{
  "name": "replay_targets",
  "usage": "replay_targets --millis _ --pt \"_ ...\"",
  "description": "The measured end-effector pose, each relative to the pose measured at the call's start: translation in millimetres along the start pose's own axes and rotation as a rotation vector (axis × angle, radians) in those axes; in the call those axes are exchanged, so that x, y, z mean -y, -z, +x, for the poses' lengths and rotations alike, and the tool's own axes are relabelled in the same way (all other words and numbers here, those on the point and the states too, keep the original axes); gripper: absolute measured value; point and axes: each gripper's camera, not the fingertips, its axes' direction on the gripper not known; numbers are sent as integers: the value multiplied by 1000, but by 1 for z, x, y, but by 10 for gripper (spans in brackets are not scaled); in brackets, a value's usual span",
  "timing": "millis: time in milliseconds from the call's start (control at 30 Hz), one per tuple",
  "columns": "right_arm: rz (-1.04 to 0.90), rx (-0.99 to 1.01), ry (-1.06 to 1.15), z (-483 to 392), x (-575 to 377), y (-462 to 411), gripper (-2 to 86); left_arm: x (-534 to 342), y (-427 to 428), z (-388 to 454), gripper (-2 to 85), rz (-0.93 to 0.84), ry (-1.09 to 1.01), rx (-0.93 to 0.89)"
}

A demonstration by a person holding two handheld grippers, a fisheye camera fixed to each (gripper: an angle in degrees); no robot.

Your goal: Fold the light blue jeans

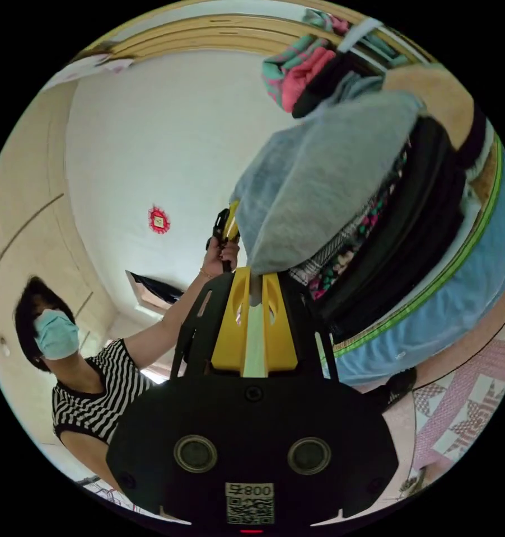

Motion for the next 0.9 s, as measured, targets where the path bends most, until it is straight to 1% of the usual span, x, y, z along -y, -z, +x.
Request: replay_targets --millis 33,67,167,267,300,400,467,567,667,700,733,767,800,833,900 --pt "-8 19 0 13 -6 -5 13 3 -6 6 52 12 -8 -38" --pt "-10 23 3 17 -8 -5 14 5 -9 12 53 8 -20 -33" --pt "27 36 9 27 -20 -2 16 16 -25 42 58 -22 -71 8" --pt "69 36 -7 35 -36 1 19 22 -34 72 57 2 -90 43" --pt "92 41 -10 36 -44 3 19 23 -35 84 54 21 -103 70" --pt "134 46 -28 40 -70 10 13 18 -32 124 27 122 -181 260" --pt "159 31 -32 37 -84 17 8 19 -34 149 16 172 -244 275" --pt "212 -60 29 9 -87 23 3 30 -50 189 7 187 -349 263" --pt "192 -189 158 -31 -61 0 1 50 -82 217 4 126 -405 336" --pt "180 -272 214 -45 -51 -17 1 59 -97 221 3 91 -400 356" --pt "143 -373 264 -55 -43 -41 1 67 -110 222 3 60 -397 412" --pt "113 -434 280 -57 -39 -55 1 71 -116 222 2 52 -386 467" --pt "48 -537 298 -56 -32 -85 1 77 -127 221 2 28 -407 556" --pt "8 -588 310 -50 -30 -110 1 82 -133 219 1 31 -411 585" --pt "13 -616 357 -48 -34 -132 1 88 -135 215 1 62 -363 553"
